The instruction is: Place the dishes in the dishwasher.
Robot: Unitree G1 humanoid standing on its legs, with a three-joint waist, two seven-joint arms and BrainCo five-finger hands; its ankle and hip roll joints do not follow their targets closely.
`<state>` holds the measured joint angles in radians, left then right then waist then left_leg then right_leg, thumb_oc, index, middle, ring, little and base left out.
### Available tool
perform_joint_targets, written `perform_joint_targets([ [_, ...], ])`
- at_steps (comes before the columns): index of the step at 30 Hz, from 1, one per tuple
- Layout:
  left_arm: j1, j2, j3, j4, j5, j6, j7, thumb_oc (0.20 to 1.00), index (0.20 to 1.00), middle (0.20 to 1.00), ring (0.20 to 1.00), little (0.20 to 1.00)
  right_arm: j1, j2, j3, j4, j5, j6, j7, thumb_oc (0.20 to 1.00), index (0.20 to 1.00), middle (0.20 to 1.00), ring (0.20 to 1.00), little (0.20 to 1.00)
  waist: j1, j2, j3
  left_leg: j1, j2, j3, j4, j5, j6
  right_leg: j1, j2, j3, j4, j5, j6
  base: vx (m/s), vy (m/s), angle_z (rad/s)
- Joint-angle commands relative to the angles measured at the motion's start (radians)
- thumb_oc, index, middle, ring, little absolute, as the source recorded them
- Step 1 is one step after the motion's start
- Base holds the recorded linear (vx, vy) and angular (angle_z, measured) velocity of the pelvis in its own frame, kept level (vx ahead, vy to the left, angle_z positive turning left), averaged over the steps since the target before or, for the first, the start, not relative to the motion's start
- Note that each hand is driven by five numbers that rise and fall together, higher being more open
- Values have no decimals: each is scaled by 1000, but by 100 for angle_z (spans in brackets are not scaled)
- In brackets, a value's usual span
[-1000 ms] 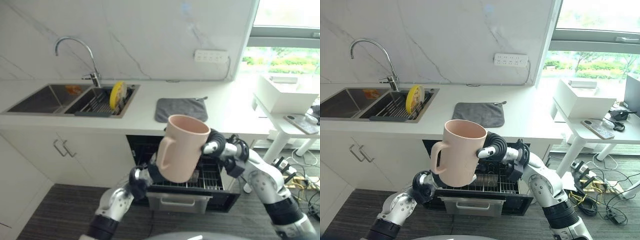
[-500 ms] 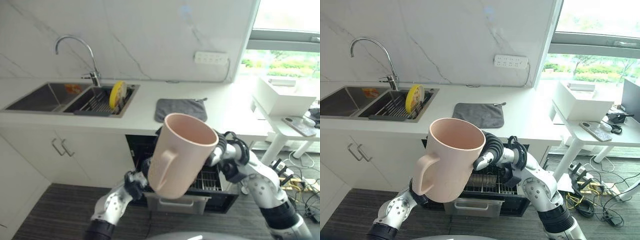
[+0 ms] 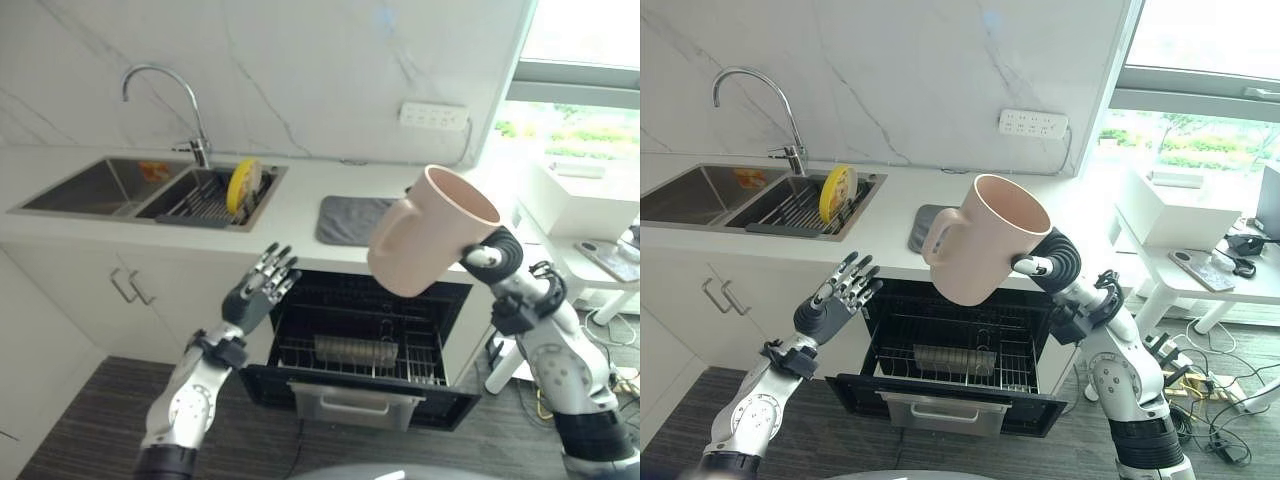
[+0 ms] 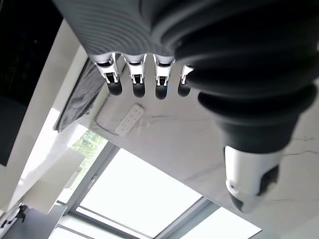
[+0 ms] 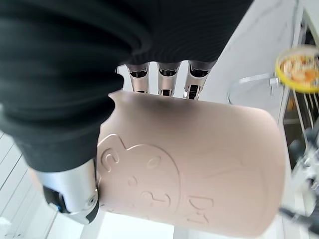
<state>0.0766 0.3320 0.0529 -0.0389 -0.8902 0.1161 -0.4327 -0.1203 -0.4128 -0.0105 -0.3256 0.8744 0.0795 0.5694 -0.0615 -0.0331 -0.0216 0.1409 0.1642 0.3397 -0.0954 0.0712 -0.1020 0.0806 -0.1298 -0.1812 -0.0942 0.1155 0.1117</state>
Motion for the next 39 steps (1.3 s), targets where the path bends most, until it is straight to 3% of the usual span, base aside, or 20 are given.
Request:
perform_joint_targets([
  [1,-104,29,24,-48,106,-104,61,1000,1000,1000,1000,1000,-64,11,-67,-65,11,-56,-22,200,200,200,200,200,25,17,65,40,3,-52,8,-86,24,65,-3,-62,7,-89,12,31,-16,1],
  [6,-100,90,39,-84,332,-155,106,1000,1000,1000,1000,1000,-37,8,-68,-78,-3,-25,-38,200,200,200,200,200,26,18,75,44,-1,-61,8,-87,28,76,3,-61,7,-94,9,50,-10,3],
  [7,-94,139,54,-93,444,-193,126,1000,1000,1000,1000,1000,-19,7,-70,-74,-5,-14,-45,200,200,200,200,200,24,21,87,52,-7,-61,8,-78,30,86,17,-53,7,-99,0,100,4,8],
  [8,-93,152,59,-100,462,-199,128,1000,1000,1000,1000,1000,-18,4,-72,-71,3,-14,-40,200,200,200,200,200,25,21,94,55,-8,-63,8,-70,30,88,22,-50,14,-102,-5,79,1,10],
  [11,-135,198,40,-112,516,-256,161,1000,1000,1000,1000,1000,-43,-24,-63,-40,-2,-76,-21,200,200,200,200,200,30,12,190,-70,1,-106,206,-109,25,-16,19,-34,199,-165,-29,-145,-28,9],
  [13,-169,217,19,-110,534,-276,181,1000,1000,1000,1000,1000,-72,-43,-58,-28,-5,-99,-21,200,200,200,200,200,29,10,228,-137,8,-117,280,-130,22,-73,10,-34,255,-183,-33,-229,-15,11],
  [19,-220,266,-23,-134,640,-261,212,1000,1000,1000,1000,1000,-138,-69,-35,-21,-12,-120,-40,200,200,200,200,200,22,20,304,-250,20,-135,411,-163,17,-175,-1,-21,367,-220,-47,-122,28,-1],
  [27,-197,338,-53,-132,706,-208,183,1000,1000,1000,1000,1000,-118,-89,-12,-24,8,-136,-48,200,200,200,200,200,13,36,346,-290,42,-144,511,-177,15,-199,-9,-7,435,-244,-57,36,24,0],
  [30,-173,361,-107,-127,825,-102,75,1000,1000,1000,1000,1000,-97,-91,-13,-27,27,-120,-53,200,200,200,200,200,1,51,345,-270,55,-131,516,-163,14,-173,-13,4,425,-243,-51,178,66,-3],
  [39,-215,410,-243,-50,1065,8,-46,1000,1000,1000,1000,1000,-72,-100,-17,-43,59,-53,-11,200,200,200,200,200,-32,51,325,-224,91,-95,531,-147,10,-107,-15,34,400,-238,-37,142,23,-9],
])
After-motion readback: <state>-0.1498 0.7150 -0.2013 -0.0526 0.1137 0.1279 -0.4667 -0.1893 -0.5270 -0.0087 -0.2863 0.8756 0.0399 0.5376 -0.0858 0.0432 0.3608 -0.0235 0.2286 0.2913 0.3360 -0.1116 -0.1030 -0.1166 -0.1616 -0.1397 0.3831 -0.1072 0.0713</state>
